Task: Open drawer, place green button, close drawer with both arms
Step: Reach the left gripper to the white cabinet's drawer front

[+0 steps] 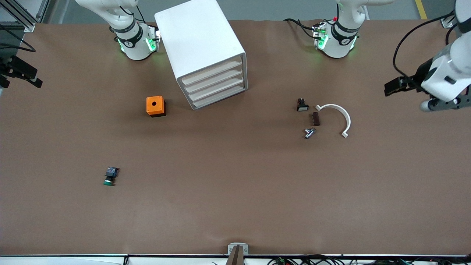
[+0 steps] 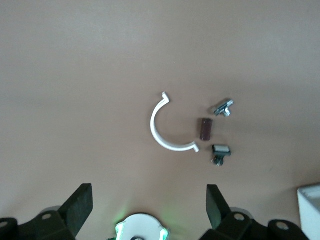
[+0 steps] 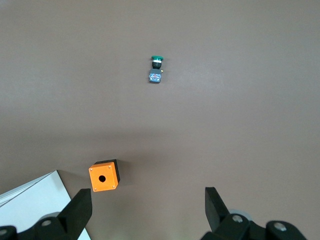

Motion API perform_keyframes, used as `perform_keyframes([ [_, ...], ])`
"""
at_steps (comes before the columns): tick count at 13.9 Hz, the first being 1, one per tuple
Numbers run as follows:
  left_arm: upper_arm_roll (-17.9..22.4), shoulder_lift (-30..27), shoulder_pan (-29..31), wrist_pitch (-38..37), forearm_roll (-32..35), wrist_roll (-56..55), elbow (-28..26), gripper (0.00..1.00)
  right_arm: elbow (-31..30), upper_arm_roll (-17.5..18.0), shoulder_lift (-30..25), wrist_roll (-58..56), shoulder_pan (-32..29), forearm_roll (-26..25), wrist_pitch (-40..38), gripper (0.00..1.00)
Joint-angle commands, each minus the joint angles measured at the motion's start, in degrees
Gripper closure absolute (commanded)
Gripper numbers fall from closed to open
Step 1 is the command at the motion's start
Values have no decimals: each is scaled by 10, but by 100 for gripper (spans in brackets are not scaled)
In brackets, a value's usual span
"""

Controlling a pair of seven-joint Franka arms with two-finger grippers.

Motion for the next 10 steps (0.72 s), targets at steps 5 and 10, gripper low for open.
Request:
perform_keyframes([
  [5, -94, 108, -10, 93, -24, -254, -2, 0, 2, 4, -10, -3, -11, 6, 0, 0],
  [10, -109, 230, -73, 155, -38, -450, 43, 0, 15, 4, -2, -3, -16, 5, 1, 0],
])
